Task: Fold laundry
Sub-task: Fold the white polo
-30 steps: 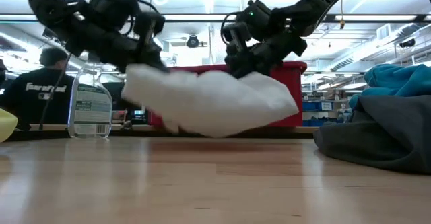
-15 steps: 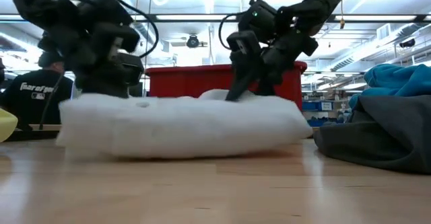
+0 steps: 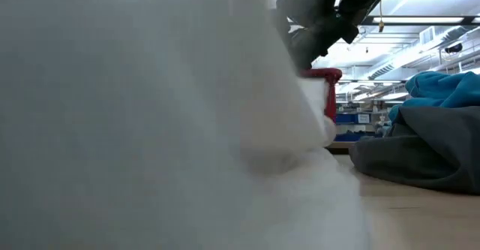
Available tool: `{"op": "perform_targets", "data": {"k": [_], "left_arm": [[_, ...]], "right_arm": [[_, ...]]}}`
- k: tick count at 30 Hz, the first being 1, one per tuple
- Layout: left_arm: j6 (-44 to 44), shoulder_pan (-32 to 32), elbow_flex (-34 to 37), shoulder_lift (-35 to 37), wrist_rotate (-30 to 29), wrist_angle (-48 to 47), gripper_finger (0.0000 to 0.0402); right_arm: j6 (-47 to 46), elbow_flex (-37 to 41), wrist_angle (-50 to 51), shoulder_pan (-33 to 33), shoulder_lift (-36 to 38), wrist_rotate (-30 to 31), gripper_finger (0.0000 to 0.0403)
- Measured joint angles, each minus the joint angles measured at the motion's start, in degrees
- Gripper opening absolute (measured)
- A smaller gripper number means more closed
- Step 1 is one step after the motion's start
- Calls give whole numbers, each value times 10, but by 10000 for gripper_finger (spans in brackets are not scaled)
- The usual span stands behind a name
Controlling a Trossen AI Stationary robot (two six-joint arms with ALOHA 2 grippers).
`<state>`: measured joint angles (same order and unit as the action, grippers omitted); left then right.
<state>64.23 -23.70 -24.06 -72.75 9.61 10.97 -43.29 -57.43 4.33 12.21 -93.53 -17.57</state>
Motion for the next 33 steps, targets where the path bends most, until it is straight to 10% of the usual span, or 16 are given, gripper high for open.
{"op": "perform_targets", "data": {"k": [15,33], "left_arm": [[190,-123,-1,0,-196,52,142],[128,25,-1,70,-202,165,201]], "right_arm": [[42,0,0,-16,0,-31,238],[116,0,-13,-27,69,-80,238]]}}
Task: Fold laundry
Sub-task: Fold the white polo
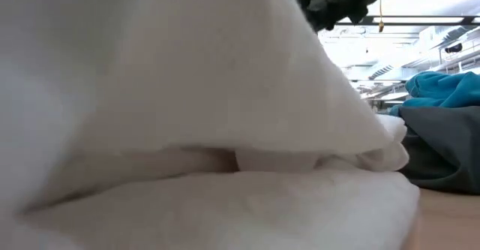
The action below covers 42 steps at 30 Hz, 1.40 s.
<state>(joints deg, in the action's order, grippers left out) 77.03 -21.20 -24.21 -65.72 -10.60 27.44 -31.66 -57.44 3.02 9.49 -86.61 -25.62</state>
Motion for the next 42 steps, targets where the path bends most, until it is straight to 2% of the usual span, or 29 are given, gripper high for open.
{"op": "perform_targets", "data": {"k": [6,9,13,16,20,24,26,30,33,36,40,42], "left_arm": [[-46,68,0,40,0,-1,201],[-77,111,0,53,1,-1,201],[-125,173,0,55,10,-5,201],[-151,218,0,41,41,-16,201],[-182,236,0,-12,69,-60,201],[-189,226,0,-80,93,-55,201],[-164,217,0,-109,113,-62,201],[-79,174,0,-152,158,-76,199],[5,119,0,-169,166,-80,193],[77,57,0,-167,155,-72,192],[146,-8,-4,-149,91,-68,192],[151,-26,-13,-140,57,-69,192]], "right_arm": [[73,0,-10,11,33,11,238],[111,-1,-26,19,35,38,238],[106,-1,-39,46,34,93,238],[102,-1,-38,77,33,129,238],[77,-8,-39,130,33,124,238],[59,-11,-38,171,33,104,238],[57,-11,-36,184,33,89,238],[58,-11,-24,196,33,63,238],[60,-11,-19,196,33,42,238],[62,-11,-19,191,33,21,238],[67,-11,-16,174,34,12,238],[72,-11,-17,165,34,13,238]]}}
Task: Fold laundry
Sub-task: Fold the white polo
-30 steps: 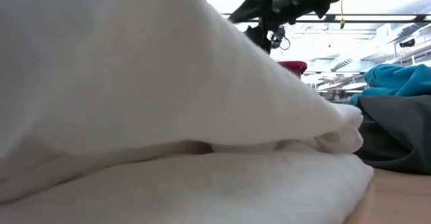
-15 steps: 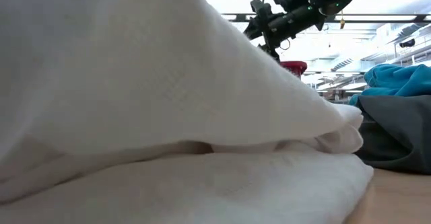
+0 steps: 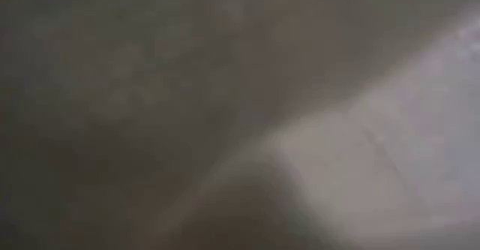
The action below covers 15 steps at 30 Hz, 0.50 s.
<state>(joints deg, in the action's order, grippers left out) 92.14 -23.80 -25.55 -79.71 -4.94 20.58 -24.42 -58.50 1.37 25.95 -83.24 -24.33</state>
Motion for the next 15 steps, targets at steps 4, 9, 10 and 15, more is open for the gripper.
{"op": "perform_targets", "data": {"k": [4,9,10,15], "left_arm": [[-39,12,-18,18,-35,2,192],[-140,90,-28,51,-38,-2,192],[-161,112,-30,59,-35,0,192],[-232,221,-31,87,37,-15,192]], "right_arm": [[5,0,-1,-11,0,5,238],[-2,0,-4,-12,0,5,238],[-7,0,-4,-12,0,5,238],[-25,0,-4,-5,0,5,238]]}}
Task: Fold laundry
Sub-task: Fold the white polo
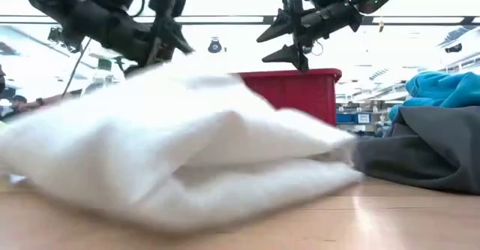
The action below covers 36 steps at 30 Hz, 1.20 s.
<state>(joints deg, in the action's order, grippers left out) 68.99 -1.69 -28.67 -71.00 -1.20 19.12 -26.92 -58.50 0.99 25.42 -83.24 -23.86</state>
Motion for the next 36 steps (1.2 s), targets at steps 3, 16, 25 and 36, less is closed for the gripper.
{"op": "perform_targets", "data": {"k": [3,16,25,36], "left_arm": [[-7,20,0,-6,44,-52,192],[170,-133,1,-95,60,-70,192],[301,-279,-19,-111,-40,-9,192],[299,-311,-20,-111,-65,-73,192]], "right_arm": [[-7,0,2,5,0,0,238],[1,0,18,10,0,9,238],[25,0,34,-7,0,-2,238],[54,0,129,-48,0,17,238]]}}
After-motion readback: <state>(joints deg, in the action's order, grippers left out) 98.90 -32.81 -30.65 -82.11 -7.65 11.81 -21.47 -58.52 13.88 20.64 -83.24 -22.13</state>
